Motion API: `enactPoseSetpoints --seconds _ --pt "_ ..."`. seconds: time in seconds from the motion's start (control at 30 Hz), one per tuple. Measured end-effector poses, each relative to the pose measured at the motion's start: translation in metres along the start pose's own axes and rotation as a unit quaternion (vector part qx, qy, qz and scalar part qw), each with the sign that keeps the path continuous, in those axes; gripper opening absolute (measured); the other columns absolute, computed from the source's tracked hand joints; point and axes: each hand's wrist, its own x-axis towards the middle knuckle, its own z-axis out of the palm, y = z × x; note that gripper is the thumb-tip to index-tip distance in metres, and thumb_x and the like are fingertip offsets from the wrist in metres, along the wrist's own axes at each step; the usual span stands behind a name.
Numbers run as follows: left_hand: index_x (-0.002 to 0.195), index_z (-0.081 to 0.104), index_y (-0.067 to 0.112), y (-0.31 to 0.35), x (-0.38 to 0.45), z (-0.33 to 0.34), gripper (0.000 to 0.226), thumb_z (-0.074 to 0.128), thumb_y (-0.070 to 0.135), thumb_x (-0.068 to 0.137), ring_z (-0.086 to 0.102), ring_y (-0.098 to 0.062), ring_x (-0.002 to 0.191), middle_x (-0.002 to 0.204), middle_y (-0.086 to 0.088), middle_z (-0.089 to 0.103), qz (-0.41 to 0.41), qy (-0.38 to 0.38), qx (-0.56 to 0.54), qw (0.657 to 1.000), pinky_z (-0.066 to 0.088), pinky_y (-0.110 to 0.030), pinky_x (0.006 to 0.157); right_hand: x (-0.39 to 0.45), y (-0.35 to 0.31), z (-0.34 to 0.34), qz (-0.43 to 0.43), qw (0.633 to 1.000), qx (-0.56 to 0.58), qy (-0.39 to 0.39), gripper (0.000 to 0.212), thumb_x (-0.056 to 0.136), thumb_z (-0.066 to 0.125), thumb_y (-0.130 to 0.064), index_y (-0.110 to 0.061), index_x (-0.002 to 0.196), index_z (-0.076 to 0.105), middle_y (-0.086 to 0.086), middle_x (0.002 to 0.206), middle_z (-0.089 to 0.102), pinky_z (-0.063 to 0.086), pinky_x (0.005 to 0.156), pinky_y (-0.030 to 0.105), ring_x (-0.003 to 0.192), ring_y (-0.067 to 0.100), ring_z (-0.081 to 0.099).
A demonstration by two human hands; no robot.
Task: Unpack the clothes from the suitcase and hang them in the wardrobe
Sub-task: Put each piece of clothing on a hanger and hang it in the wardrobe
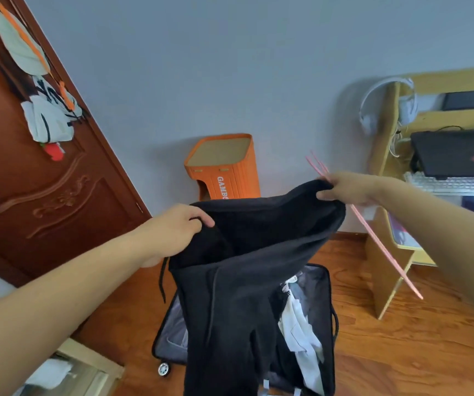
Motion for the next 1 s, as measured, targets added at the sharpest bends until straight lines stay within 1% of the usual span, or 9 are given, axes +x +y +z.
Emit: enactPoseSetpoints --seconds 0.07,0.2,0.3,0.37,0.47,0.53,0.63,0.83,1.0 --pt "0.103 0.072 0.03 -0.001 0.004 0.005 0.037 0.039 0.014 0.104 0.05 -0.023 0.074 0.09 -0.018 0.065 0.006 0.055 -0.05 0.997 0.035 -0.034 0.067 -0.003 -0.001 0.01 0.003 0.996 0.043 -0.075 0.045 0.1 0.056 -0.006 -0.016 0.142 0.047 0.003 0.136 0.055 0.048 0.104 0.041 0.121 0.027 0.057" --pt "0.122 0.065 0.034 0.005 0.011 0.0 0.039 0.036 0.015 0.106 0.059 -0.016 0.063 0.112 0.003 0.069 0.05 0.073 0.013 0.996 0.038 -0.024 0.052 -0.009 -0.008 0.024 -0.014 0.988 0.137 -0.074 0.047 0.104 0.045 -0.009 -0.025 0.148 0.04 0.001 0.139 0.053 0.062 0.075 0.041 0.094 0.026 0.072" --pt "0.132 0.064 0.029 -0.002 0.025 -0.006 0.042 0.037 0.012 0.106 0.056 -0.011 0.116 0.136 0.008 0.057 0.05 0.081 -0.03 0.995 0.039 -0.012 0.077 -0.016 -0.015 0.024 -0.063 0.981 0.179 0.033 0.066 0.104 0.043 -0.012 -0.043 0.155 0.013 0.0 0.106 0.07 0.049 0.05 0.031 0.051 0.008 0.059" --pt "0.128 0.067 0.026 -0.008 0.035 -0.009 0.041 0.038 0.009 0.105 0.054 -0.014 0.121 0.136 0.001 0.059 -0.004 0.086 -0.14 0.986 0.045 -0.017 0.085 -0.024 -0.017 0.022 -0.081 0.965 0.238 0.08 0.058 0.105 0.042 -0.024 -0.042 0.153 0.014 0.006 0.088 0.068 0.035 0.045 0.027 0.047 0.012 0.04" --pt "0.123 0.07 0.018 -0.009 0.045 -0.016 0.039 0.043 0.002 0.101 0.064 -0.027 0.112 0.124 -0.012 0.067 -0.086 0.077 -0.264 0.957 0.055 -0.037 0.097 -0.044 -0.019 0.021 -0.105 0.953 0.268 0.096 0.032 0.106 0.042 -0.034 -0.027 0.136 0.048 0.009 0.083 0.06 0.028 0.043 0.025 0.047 0.012 0.034" --pt "0.117 0.074 0.016 -0.013 0.051 -0.021 0.036 0.045 0.001 0.1 0.067 -0.031 0.108 0.118 -0.015 0.072 -0.108 0.067 -0.298 0.946 0.055 -0.043 0.099 -0.059 -0.02 0.026 -0.13 0.943 0.289 0.105 0.028 0.104 0.048 -0.034 -0.014 0.105 0.068 0.017 0.076 0.05 0.023 0.042 0.024 0.045 0.014 0.029" --pt "0.114 0.077 0.017 -0.017 0.058 -0.023 0.036 0.048 0.001 0.099 0.07 -0.033 0.107 0.114 -0.014 0.075 -0.113 0.053 -0.301 0.945 0.055 -0.047 0.1 -0.087 -0.029 0.037 -0.152 0.927 0.329 0.099 0.036 0.102 0.053 -0.029 0.002 0.089 0.066 0.012 0.058 0.032 0.018 0.044 0.024 0.043 0.016 0.023" --pt "0.139 0.061 0.026 -0.001 0.066 -0.013 0.045 0.046 0.007 0.102 0.066 -0.024 0.115 0.131 -0.004 0.067 -0.039 -0.001 -0.191 0.981 0.052 -0.042 0.105 -0.111 -0.067 0.055 -0.203 0.963 0.131 0.116 0.044 0.101 0.057 -0.021 -0.018 0.057 0.062 -0.011 0.05 0.054 0.034 0.054 0.014 0.047 0.004 0.044" --pt "0.147 0.051 0.034 0.01 0.059 -0.003 0.047 0.041 0.015 0.106 0.058 -0.017 0.128 0.143 0.005 0.058 0.04 0.001 -0.158 0.987 0.043 -0.04 0.114 -0.084 -0.066 0.086 -0.147 0.982 0.036 0.115 0.039 0.097 0.054 -0.034 -0.017 0.064 0.067 -0.006 0.06 0.069 0.047 0.065 0.023 0.057 0.007 0.061"
